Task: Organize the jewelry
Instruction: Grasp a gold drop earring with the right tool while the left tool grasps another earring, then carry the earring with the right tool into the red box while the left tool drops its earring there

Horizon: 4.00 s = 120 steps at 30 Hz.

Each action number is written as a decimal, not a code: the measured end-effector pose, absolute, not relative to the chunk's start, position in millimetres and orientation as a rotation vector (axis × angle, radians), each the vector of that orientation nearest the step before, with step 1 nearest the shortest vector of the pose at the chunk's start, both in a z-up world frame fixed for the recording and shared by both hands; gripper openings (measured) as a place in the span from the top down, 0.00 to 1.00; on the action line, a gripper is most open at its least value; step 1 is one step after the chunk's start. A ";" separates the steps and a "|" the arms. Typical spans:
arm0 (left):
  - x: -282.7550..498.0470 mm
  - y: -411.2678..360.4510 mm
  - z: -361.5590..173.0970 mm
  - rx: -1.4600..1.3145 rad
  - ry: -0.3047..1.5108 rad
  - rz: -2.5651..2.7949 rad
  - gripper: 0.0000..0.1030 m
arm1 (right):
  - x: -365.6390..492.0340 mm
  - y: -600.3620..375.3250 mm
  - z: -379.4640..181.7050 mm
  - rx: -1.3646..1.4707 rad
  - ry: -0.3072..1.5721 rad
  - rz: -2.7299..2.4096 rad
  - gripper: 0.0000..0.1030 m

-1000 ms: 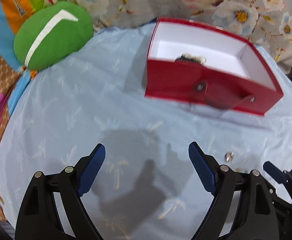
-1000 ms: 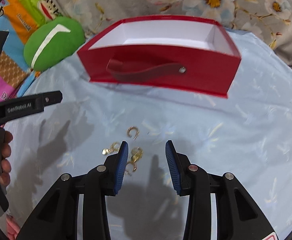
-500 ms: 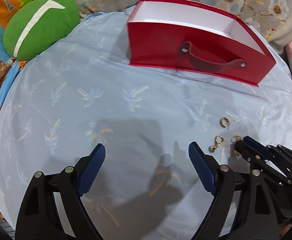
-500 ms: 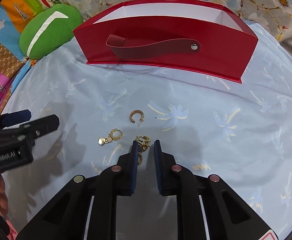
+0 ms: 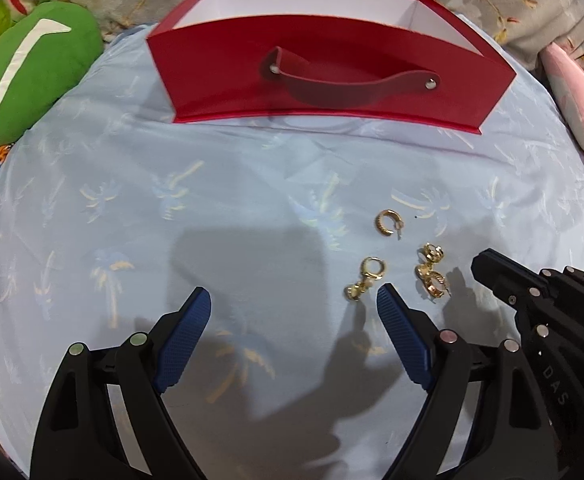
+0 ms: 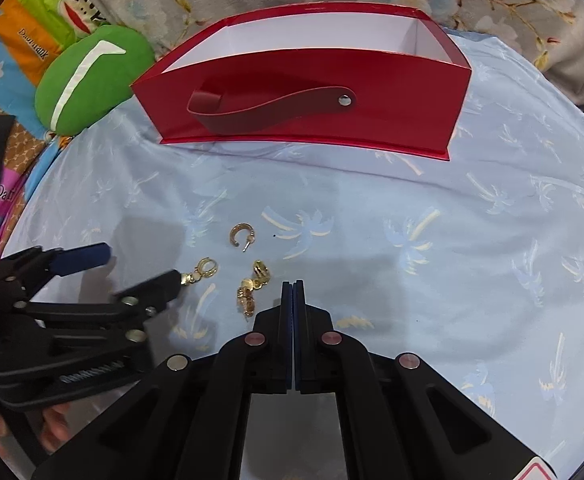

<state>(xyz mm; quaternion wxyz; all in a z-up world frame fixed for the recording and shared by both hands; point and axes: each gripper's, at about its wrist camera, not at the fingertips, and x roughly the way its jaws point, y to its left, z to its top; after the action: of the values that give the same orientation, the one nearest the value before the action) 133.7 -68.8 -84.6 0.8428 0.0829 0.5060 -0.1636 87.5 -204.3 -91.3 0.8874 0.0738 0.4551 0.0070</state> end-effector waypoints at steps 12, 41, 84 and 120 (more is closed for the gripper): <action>134.3 -50.6 -89.5 0.165 1.085 -0.290 0.21 | 109.9 -183.4 -100.8 0.140 0.978 0.085 0.92; 137.2 -94.2 -88.4 0.219 1.025 -0.376 0.86 | 79.7 -240.9 -84.4 0.206 0.907 -0.060 0.95; 210.4 -74.9 149.4 0.078 0.567 -0.343 0.87 | 132.3 -226.9 129.8 0.061 0.434 0.013 0.95; 324.7 -120.8 113.5 0.083 0.648 -0.299 0.87 | 253.9 -260.1 94.0 0.117 0.529 -0.034 0.95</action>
<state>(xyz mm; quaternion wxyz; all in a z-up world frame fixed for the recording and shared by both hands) 324.7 -120.8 113.5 0.9361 0.0405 0.3171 -0.1465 253.9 -260.1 94.0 0.9634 0.0576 0.2612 -0.0170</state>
